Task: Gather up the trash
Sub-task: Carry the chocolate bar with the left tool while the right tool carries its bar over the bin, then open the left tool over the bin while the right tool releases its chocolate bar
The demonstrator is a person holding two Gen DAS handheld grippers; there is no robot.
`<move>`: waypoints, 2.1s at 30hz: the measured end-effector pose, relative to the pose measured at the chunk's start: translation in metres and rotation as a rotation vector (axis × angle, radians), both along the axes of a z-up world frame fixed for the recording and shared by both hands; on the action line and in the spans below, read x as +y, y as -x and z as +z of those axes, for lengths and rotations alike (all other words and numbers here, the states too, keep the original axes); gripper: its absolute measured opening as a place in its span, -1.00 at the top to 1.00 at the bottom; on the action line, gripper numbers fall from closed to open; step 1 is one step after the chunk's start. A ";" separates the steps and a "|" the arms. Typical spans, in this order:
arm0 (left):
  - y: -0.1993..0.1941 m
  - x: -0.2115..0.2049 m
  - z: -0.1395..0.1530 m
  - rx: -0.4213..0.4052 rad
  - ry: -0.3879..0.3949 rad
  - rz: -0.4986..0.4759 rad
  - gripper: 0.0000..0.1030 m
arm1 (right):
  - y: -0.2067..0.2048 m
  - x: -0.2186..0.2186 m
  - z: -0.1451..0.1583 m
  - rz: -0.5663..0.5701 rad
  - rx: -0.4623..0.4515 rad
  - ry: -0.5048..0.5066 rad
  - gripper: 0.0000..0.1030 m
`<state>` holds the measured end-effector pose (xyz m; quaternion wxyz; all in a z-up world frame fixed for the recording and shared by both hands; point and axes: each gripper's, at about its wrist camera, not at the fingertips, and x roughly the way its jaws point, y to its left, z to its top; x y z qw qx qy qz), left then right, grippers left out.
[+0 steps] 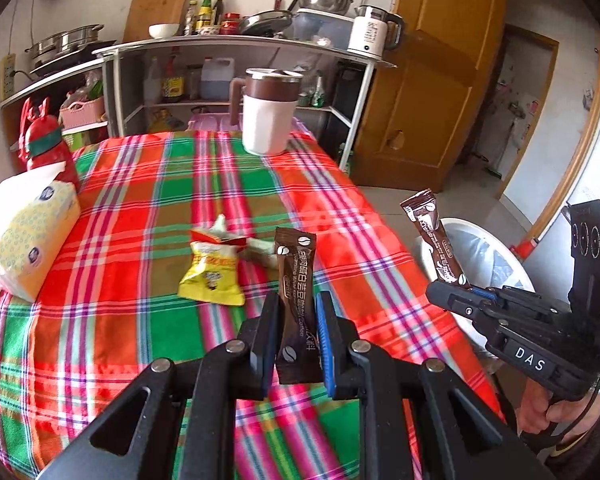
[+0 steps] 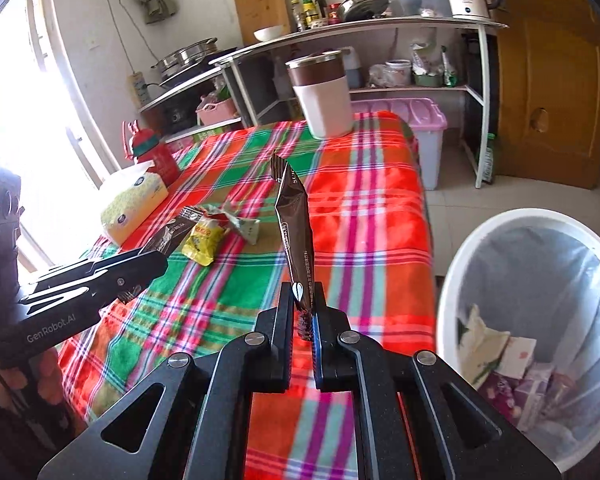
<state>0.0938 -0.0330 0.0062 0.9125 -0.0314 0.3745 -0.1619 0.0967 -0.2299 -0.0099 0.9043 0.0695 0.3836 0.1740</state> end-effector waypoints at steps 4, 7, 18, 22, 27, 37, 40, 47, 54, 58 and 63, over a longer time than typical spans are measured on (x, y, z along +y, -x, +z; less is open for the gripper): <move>0.000 -0.023 0.005 -0.010 -0.001 -0.043 0.62 | 0.006 -0.020 0.004 -0.037 -0.007 0.001 0.85; 0.000 -0.041 0.008 -0.017 0.000 -0.080 0.62 | 0.012 -0.038 0.008 -0.073 -0.014 -0.001 0.85; 0.002 -0.120 0.013 -0.026 -0.012 -0.214 0.62 | 0.029 -0.106 0.006 -0.213 0.007 0.006 0.85; 0.004 -0.145 0.011 -0.028 -0.032 -0.248 0.62 | 0.031 -0.125 0.000 -0.257 0.030 0.022 0.85; 0.003 -0.171 0.004 -0.004 -0.040 -0.292 0.62 | 0.033 -0.147 -0.008 -0.303 0.065 0.038 0.85; -0.003 -0.202 -0.007 0.028 -0.055 -0.331 0.62 | 0.033 -0.167 -0.019 -0.359 0.131 0.081 0.85; -0.003 -0.202 -0.008 0.034 -0.055 -0.326 0.55 | 0.033 -0.168 -0.020 -0.369 0.139 0.089 0.85; -0.003 -0.191 -0.007 0.042 -0.040 -0.308 0.17 | 0.033 -0.165 -0.019 -0.382 0.140 0.098 0.47; 0.000 -0.175 -0.003 0.030 -0.021 -0.287 0.04 | 0.035 -0.155 -0.011 -0.379 0.115 0.104 0.47; 0.001 -0.163 -0.001 0.025 -0.013 -0.264 0.03 | 0.035 -0.147 -0.006 -0.370 0.098 0.101 0.46; 0.004 -0.143 0.005 0.008 0.007 -0.233 -0.03 | 0.036 -0.133 0.001 -0.352 0.073 0.097 0.46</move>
